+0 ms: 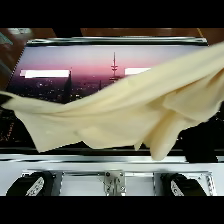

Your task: Fold the shirts.

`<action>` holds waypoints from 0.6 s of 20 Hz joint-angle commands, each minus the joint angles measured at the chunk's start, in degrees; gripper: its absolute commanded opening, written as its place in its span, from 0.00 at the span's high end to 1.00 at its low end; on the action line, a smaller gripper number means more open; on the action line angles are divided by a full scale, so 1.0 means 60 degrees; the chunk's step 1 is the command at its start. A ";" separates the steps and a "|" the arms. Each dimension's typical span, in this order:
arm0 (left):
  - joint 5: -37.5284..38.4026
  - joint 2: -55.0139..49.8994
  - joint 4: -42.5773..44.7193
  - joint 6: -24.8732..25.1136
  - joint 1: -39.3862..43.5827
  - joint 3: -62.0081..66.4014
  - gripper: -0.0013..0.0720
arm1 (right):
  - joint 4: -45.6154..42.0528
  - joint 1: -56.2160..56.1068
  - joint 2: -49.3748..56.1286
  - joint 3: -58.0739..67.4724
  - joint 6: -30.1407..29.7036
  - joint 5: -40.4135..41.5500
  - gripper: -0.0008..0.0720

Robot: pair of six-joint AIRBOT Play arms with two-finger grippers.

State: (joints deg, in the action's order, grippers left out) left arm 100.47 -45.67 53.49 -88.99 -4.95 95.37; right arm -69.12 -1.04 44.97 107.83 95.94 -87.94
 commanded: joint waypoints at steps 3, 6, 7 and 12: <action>0.0419 0.0317 0.1064 0.0051 -0.0007 -0.4958 0.93 | -0.1537 -0.0033 0.2004 -0.1814 -0.0568 -0.1963 0.91; -0.1319 -0.0637 0.1228 0.0590 -0.0004 -0.7016 0.93 | -0.0798 -0.0033 0.3526 -0.4029 -0.1129 0.0747 0.91; -0.2000 -0.1195 0.1228 0.0965 -0.0004 -0.7118 0.93 | -0.0637 -0.0033 0.4124 -0.4342 -0.1293 0.1701 0.90; -0.5457 -0.3829 0.0539 0.2310 -0.0004 -0.6062 0.93 | -0.0200 -0.0033 0.6247 -0.4411 -0.1362 0.5625 0.90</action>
State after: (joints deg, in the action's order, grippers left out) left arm 80.66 -61.17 58.52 -79.61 -4.93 57.67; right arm -72.23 -1.28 76.29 83.07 88.75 -69.10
